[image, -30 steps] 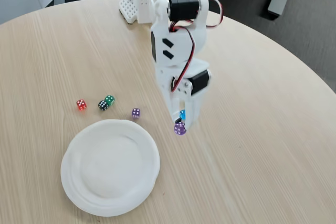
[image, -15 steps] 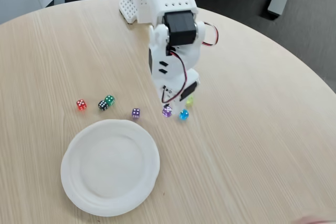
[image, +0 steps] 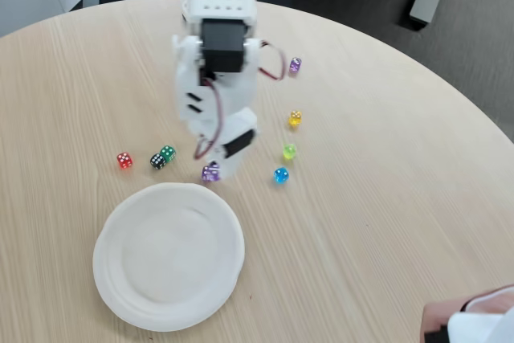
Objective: Pick a purple dice and put it in the plate.
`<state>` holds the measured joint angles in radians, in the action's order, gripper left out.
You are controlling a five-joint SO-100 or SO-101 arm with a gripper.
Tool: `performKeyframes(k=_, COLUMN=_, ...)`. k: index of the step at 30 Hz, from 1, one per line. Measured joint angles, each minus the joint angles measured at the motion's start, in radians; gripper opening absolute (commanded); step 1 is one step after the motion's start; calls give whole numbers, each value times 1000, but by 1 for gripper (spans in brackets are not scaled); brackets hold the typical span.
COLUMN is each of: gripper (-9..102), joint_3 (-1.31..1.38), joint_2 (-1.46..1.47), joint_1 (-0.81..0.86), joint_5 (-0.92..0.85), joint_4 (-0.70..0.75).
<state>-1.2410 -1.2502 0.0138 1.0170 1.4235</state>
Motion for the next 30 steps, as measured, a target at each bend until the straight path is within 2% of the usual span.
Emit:
performKeyframes(k=8, gripper=1, joint_3=0, joint_2=0, joint_1=57, joint_5=-37, joint_4=-11)
performKeyframes(k=18, gripper=3, joint_3=0, joint_2=0, joint_1=61, joint_5=-71, joint_4=-206)
performKeyframes(k=26, gripper=17, joint_3=0, joint_2=0, joint_1=49, joint_5=-100, joint_4=-278)
performKeyframes(k=27, gripper=16, joint_3=0, joint_2=0, joint_1=51, joint_5=-100, joint_4=-281)
performKeyframes(k=30, gripper=0, joint_3=0, joint_2=0, joint_1=52, joint_5=-81, joint_4=-281)
